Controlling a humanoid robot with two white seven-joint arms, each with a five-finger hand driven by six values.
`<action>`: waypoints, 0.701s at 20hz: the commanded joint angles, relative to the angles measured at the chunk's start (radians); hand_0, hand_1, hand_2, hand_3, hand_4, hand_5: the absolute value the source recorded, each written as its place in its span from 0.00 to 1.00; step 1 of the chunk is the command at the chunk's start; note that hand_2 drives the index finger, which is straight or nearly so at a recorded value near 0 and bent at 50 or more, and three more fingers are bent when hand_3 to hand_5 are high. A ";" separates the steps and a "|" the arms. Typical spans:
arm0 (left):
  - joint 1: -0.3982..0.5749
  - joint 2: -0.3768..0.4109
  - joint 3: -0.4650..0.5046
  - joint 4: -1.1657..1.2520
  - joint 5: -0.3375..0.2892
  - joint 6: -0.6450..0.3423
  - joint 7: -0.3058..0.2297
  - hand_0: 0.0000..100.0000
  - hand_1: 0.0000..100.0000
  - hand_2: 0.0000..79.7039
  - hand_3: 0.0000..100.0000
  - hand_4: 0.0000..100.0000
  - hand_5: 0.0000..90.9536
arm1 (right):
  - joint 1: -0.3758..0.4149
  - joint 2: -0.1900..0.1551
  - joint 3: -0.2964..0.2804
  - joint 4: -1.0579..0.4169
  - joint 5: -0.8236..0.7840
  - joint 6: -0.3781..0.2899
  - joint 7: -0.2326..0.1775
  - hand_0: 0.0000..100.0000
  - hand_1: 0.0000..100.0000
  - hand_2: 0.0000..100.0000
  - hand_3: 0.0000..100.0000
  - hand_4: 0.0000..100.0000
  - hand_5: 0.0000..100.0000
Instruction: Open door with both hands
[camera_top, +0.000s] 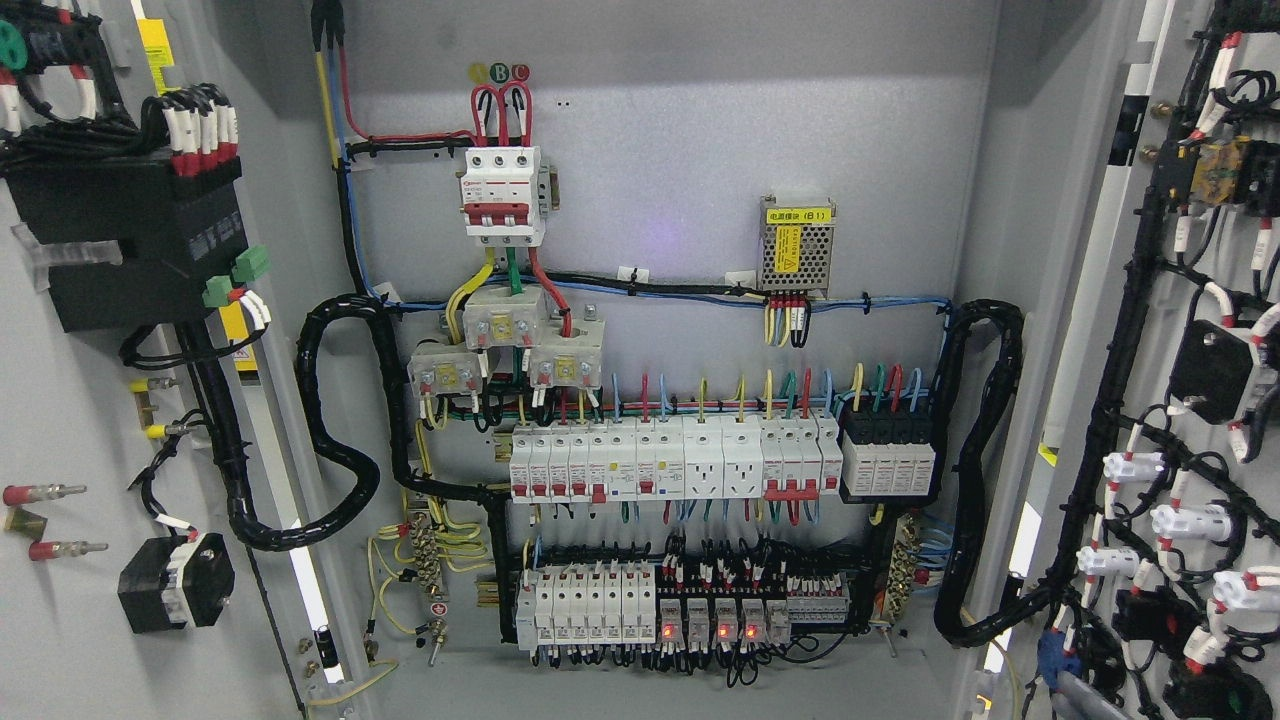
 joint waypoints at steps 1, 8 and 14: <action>0.003 0.005 0.095 0.027 0.037 0.029 -0.010 0.12 0.56 0.00 0.00 0.00 0.00 | 0.004 0.025 -0.025 -0.002 -0.063 -0.007 0.000 0.00 0.50 0.04 0.00 0.00 0.00; 0.015 0.005 0.194 0.028 0.123 0.109 -0.105 0.12 0.56 0.00 0.00 0.00 0.00 | 0.017 0.029 -0.063 -0.002 -0.082 -0.008 0.000 0.00 0.50 0.04 0.00 0.00 0.00; 0.010 0.018 0.259 0.093 0.159 0.126 -0.170 0.12 0.56 0.00 0.00 0.00 0.00 | 0.024 0.038 -0.089 -0.002 -0.094 -0.022 0.000 0.00 0.50 0.04 0.00 0.00 0.00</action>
